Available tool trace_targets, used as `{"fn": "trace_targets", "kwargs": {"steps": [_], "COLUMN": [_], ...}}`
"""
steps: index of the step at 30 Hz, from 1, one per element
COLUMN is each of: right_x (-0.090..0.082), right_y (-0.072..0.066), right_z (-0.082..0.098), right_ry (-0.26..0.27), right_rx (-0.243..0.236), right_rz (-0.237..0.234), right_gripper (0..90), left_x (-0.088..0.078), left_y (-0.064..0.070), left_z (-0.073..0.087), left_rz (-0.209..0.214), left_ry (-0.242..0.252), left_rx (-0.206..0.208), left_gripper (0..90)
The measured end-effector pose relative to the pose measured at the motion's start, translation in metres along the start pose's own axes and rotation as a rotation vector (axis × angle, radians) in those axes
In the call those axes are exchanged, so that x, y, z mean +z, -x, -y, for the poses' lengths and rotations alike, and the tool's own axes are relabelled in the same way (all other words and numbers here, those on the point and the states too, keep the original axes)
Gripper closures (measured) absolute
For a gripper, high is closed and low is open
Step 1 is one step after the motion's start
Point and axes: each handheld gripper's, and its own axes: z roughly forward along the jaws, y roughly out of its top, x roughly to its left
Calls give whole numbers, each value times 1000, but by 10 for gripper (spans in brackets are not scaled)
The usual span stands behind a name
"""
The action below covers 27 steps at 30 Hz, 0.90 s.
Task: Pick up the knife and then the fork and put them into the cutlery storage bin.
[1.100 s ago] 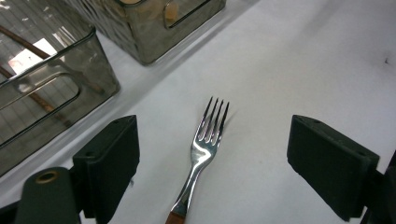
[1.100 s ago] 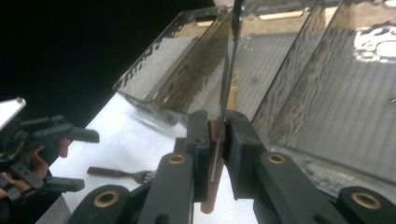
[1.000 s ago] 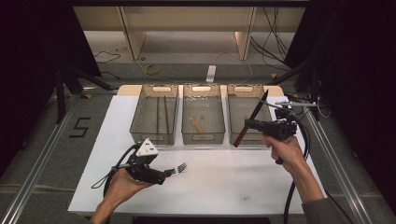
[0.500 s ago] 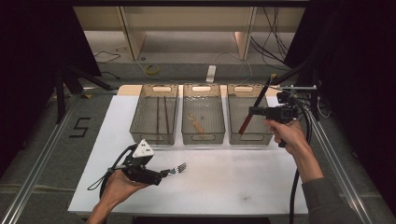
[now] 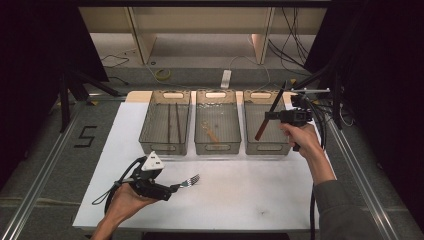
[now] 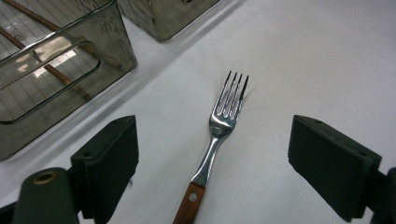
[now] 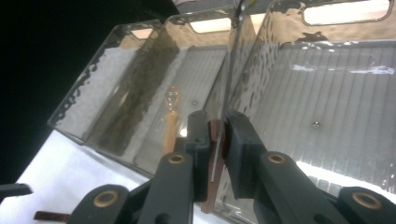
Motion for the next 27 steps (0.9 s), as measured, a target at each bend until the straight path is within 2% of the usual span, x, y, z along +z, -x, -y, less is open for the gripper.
{"fn": "trace_targets", "kwargs": {"steps": [10,15,21,27], "right_x": [17,25,33,41], "right_y": [-2,-6,-5,-2], "right_z": [-3,-3,-2,-2], "right_ry": [-34,-54,-70,-100], "right_rx": [-10,-41,-43,-35], "right_rz": [36,69,94,100], "right_gripper": [806,806,806,805], "left_x": [0,0,-1,-1], "left_y": [0,0,-1,-2], "left_z": [1,2,3,4], "left_rz": [-12,-24,-26,-27], "left_ry": [-5,-12,-19,-23], "left_rx": [4,9,9,9], "left_gripper": [159,159,158,158]}}
